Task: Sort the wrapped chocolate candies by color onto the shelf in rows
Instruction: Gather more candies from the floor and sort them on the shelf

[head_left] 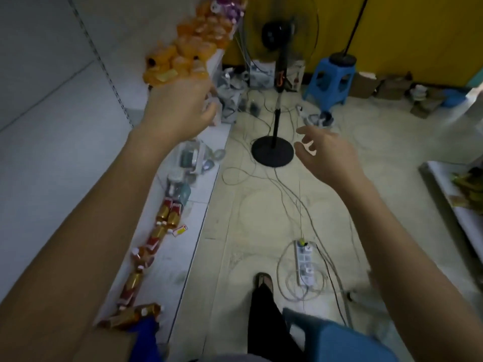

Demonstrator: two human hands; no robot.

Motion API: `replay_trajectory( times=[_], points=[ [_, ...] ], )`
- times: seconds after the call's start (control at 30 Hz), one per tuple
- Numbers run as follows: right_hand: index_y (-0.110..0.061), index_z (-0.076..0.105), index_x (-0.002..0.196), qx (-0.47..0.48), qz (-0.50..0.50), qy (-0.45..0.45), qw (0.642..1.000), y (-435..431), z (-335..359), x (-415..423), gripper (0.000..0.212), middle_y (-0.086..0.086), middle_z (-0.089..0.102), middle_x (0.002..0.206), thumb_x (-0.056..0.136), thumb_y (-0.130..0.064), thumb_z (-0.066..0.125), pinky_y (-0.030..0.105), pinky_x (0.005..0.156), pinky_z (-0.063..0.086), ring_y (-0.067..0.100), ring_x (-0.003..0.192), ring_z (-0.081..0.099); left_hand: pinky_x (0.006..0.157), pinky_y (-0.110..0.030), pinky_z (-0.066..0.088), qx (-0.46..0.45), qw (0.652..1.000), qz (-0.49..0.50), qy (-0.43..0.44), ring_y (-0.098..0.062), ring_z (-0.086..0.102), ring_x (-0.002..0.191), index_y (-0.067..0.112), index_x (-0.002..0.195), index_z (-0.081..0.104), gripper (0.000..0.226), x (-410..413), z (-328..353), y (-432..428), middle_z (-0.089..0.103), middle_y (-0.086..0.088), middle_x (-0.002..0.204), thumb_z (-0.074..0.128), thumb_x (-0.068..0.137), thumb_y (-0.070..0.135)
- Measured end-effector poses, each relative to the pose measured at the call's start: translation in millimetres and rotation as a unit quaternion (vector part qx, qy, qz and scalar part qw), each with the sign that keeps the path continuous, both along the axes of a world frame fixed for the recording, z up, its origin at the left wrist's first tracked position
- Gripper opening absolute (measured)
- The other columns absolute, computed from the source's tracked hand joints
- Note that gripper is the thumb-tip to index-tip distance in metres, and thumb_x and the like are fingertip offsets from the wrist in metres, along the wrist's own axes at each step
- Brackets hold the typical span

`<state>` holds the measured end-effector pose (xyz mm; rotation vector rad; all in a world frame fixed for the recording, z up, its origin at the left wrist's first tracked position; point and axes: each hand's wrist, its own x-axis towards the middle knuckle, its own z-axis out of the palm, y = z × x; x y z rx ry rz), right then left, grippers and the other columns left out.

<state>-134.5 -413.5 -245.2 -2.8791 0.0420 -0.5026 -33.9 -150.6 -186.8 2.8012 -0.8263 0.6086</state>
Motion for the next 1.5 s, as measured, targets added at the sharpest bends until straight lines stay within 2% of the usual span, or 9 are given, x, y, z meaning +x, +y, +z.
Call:
replay_trajectory(
  times=[0.2,0.4,0.67,0.9,1.03,1.13,1.2,1.3,1.5],
  points=[
    [-0.019,0.051,0.13,-0.017,0.188,-0.194,0.963,8,118,185,0.039,0.006,0.063,0.103,0.096,-0.035,0.045,0.036,0.059,0.05,0.025,0.083,0.061,0.087,-0.051,0.047,-0.013,0.983,0.109,-0.15,-0.034,0.053,0.113,0.016,0.128,0.051,0.053,96,128,0,0.058,-0.011,0.123,0.03,0.089,0.045],
    [-0.021,0.048,0.135,0.024,0.372,-0.274,0.887,77,207,318,0.044,0.004,0.062,0.111,0.093,-0.035,0.047,0.037,0.065,0.049,0.025,0.091,0.061,0.081,-0.05,0.044,0.1,0.922,0.301,-0.221,-0.038,0.052,0.113,0.018,0.132,0.049,0.042,127,211,62,0.056,-0.013,0.127,0.041,0.095,0.037],
    [-0.028,0.048,0.132,0.013,0.546,-0.216,0.809,211,239,411,0.038,-0.005,0.062,0.114,0.095,-0.035,0.044,0.029,0.071,0.042,0.016,0.096,0.058,0.081,-0.044,0.048,0.252,0.836,0.485,-0.058,-0.034,0.056,0.11,0.021,0.135,0.048,0.047,140,214,187,0.053,-0.01,0.13,0.044,0.093,0.041],
    [-0.025,0.062,0.115,-0.077,0.652,-0.131,0.743,295,249,460,0.027,-0.004,0.064,0.104,0.093,-0.032,0.047,0.034,0.076,0.048,0.017,0.092,0.058,0.105,-0.036,0.035,0.102,0.806,0.529,0.244,-0.029,0.048,0.122,0.023,0.139,0.043,0.05,155,193,245,0.047,-0.012,0.133,0.041,0.095,0.046],
    [-0.026,0.064,0.11,-0.142,0.693,-0.096,0.701,352,258,490,0.023,-0.006,0.061,0.101,0.092,-0.032,0.05,0.038,0.082,0.049,0.017,0.095,0.057,0.099,-0.033,0.038,0.007,0.833,0.5,0.236,-0.019,0.051,0.109,0.023,0.13,0.054,0.042,157,185,248,0.054,-0.002,0.114,0.045,0.095,0.044],
    [-0.022,0.066,0.112,-0.11,0.736,-0.069,0.665,401,267,494,0.025,-0.005,0.063,0.103,0.092,-0.029,0.051,0.033,0.085,0.047,0.018,0.096,0.058,0.089,-0.033,0.042,-0.033,0.825,0.527,0.199,-0.019,0.055,0.097,0.026,0.125,0.054,0.034,162,198,250,0.059,0.002,0.103,0.049,0.095,0.04],
    [-0.023,0.061,0.122,-0.086,0.768,-0.037,0.633,427,270,485,0.032,-0.002,0.063,0.12,0.093,-0.033,0.051,0.027,0.087,0.041,0.016,0.103,0.057,0.091,-0.035,0.043,-0.019,0.819,0.549,0.165,-0.02,0.055,0.102,0.027,0.13,0.051,0.037,172,203,253,0.056,0.001,0.108,0.047,0.096,0.039],
    [-0.025,0.05,0.136,-0.137,0.791,0.021,0.596,457,263,463,0.045,-0.002,0.05,0.139,0.094,-0.044,0.049,0.024,0.092,0.033,0.017,0.12,0.05,0.096,-0.036,0.04,-0.002,0.798,0.562,0.217,-0.02,0.052,0.105,0.027,0.138,0.046,0.043,179,198,259,0.053,-0.004,0.122,0.04,0.098,0.041],
    [-0.016,0.059,0.11,-0.161,0.783,0.001,0.601,465,257,450,0.033,0.003,0.06,0.114,0.087,-0.039,0.062,0.035,0.085,0.046,0.022,0.099,0.056,0.094,-0.023,0.035,-0.004,0.743,0.615,0.262,-0.012,0.051,0.107,0.021,0.128,0.058,0.032,136,210,261,0.058,0.001,0.13,0.044,0.099,0.021]
  ],
)
